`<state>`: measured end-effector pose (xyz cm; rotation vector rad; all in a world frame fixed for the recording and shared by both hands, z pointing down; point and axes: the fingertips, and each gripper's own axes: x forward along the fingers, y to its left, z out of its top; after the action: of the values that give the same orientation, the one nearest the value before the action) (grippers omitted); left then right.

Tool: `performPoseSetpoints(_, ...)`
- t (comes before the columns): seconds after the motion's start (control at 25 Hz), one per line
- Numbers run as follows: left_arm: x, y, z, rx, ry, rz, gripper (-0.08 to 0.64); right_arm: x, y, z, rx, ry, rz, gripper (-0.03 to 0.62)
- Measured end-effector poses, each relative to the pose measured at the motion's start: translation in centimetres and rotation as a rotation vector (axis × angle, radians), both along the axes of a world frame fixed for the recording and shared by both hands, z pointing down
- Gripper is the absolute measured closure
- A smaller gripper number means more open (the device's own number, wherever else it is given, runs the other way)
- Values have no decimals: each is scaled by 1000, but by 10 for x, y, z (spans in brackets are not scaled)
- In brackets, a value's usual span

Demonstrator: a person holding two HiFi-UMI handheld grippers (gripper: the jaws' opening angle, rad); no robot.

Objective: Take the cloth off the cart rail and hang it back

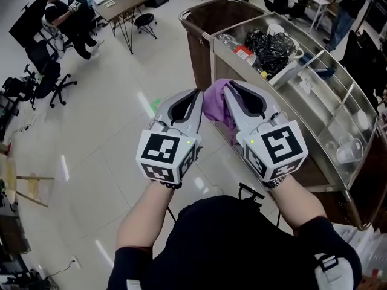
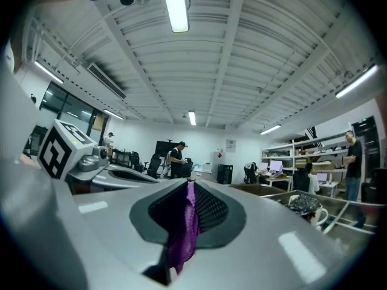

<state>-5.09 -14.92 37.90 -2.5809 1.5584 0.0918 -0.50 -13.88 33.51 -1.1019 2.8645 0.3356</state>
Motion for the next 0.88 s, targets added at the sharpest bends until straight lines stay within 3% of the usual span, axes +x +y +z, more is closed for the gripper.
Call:
performPoseSetpoints(0.16, 0, -31, 4, -6, -11, -17, 560, -3, -30, 3, -4, -2, -18, 560)
performPoseSetpoints(0.64, -17, -51, -1, 7, -23, -3, 560, -18, -49, -2, 7, -9, 0, 560)
performPoseSetpoints(0.88, -74, -80, -12, 3, -15, 56, 560, -73, -77, -16, 9, -4, 62, 560)
